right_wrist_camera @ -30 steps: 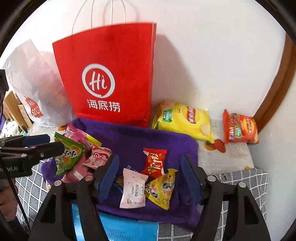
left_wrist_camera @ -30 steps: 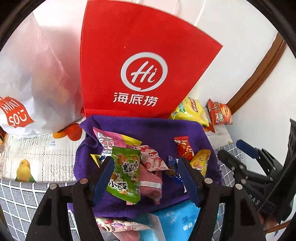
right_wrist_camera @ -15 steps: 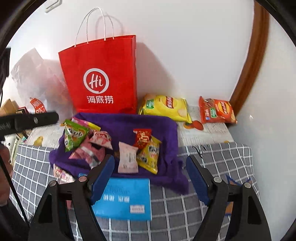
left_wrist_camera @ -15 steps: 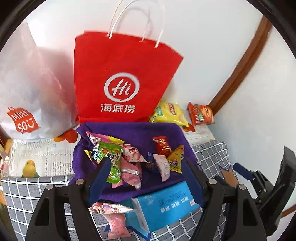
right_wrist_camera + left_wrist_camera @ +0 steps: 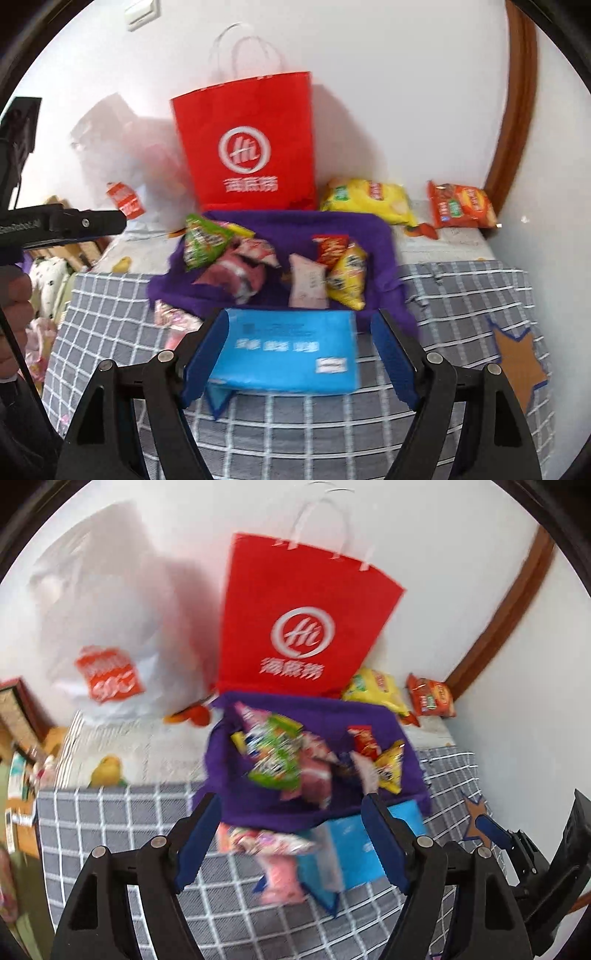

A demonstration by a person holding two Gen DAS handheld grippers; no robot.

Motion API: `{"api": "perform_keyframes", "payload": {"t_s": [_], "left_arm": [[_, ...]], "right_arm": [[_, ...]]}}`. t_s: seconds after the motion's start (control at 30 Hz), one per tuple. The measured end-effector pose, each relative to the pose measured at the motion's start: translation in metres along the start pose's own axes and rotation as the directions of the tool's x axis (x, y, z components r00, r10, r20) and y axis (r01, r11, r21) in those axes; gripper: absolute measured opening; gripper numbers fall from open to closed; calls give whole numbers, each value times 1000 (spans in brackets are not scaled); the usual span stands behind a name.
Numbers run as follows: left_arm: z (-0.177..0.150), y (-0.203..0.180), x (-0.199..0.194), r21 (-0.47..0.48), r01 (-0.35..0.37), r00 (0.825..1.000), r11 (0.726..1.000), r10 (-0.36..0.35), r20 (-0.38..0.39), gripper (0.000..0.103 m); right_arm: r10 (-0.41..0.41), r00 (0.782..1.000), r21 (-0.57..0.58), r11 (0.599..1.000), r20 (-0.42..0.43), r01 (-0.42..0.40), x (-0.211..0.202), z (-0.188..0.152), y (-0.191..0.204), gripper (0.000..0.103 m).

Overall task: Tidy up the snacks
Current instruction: 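Withdraw both open tools from the towel toward the tissue pack, then grasp the ice-cream-print packet with the right tool while the left tool grasps a pink candy packet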

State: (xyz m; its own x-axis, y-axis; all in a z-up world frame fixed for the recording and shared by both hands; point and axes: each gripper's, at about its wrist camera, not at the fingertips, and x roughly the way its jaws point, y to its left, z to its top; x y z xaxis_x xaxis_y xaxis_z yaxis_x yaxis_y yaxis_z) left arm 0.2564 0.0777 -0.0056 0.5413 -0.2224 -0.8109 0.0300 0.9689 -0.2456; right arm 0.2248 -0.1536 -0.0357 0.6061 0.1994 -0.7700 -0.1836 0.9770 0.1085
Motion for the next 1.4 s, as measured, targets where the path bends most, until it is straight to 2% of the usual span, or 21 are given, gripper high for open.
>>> {"api": "perform_keyframes", "payload": {"t_s": [0.27,0.33,0.5,0.7,1.0,1.23,1.37,1.4], "left_arm": [[-32,44,7,-74,-59,998,996,57,-35,76],[-39,56,10,-98,-77,996,992,72,-45,76],[-48,85,16,-142,-118,992,983,110,-61,76],[-53,114,26,-194,-132,990,972,118,-81,76],[-57,139,36,-240,-119,991,964,99,-92,76],[-60,160,43,-296,-112,991,948,85,-100,76],[-61,165,43,-308,-109,991,945,81,-102,76],[-61,165,43,-308,-109,991,945,81,-103,76]], "right_arm": [[77,997,-70,994,-21,-78,13,-19,40,68],[86,996,-102,991,-18,-87,17,-19,51,58],[134,989,-178,974,-58,-143,44,-15,82,50],[131,986,-307,939,-104,-157,84,-12,123,47],[114,972,-427,883,-206,-195,133,-13,155,47],[81,944,-449,864,-319,-226,165,-17,167,48],[59,938,-444,869,-341,-216,176,-20,168,48],[72,934,-430,873,-350,-229,177,-20,167,44]]}}
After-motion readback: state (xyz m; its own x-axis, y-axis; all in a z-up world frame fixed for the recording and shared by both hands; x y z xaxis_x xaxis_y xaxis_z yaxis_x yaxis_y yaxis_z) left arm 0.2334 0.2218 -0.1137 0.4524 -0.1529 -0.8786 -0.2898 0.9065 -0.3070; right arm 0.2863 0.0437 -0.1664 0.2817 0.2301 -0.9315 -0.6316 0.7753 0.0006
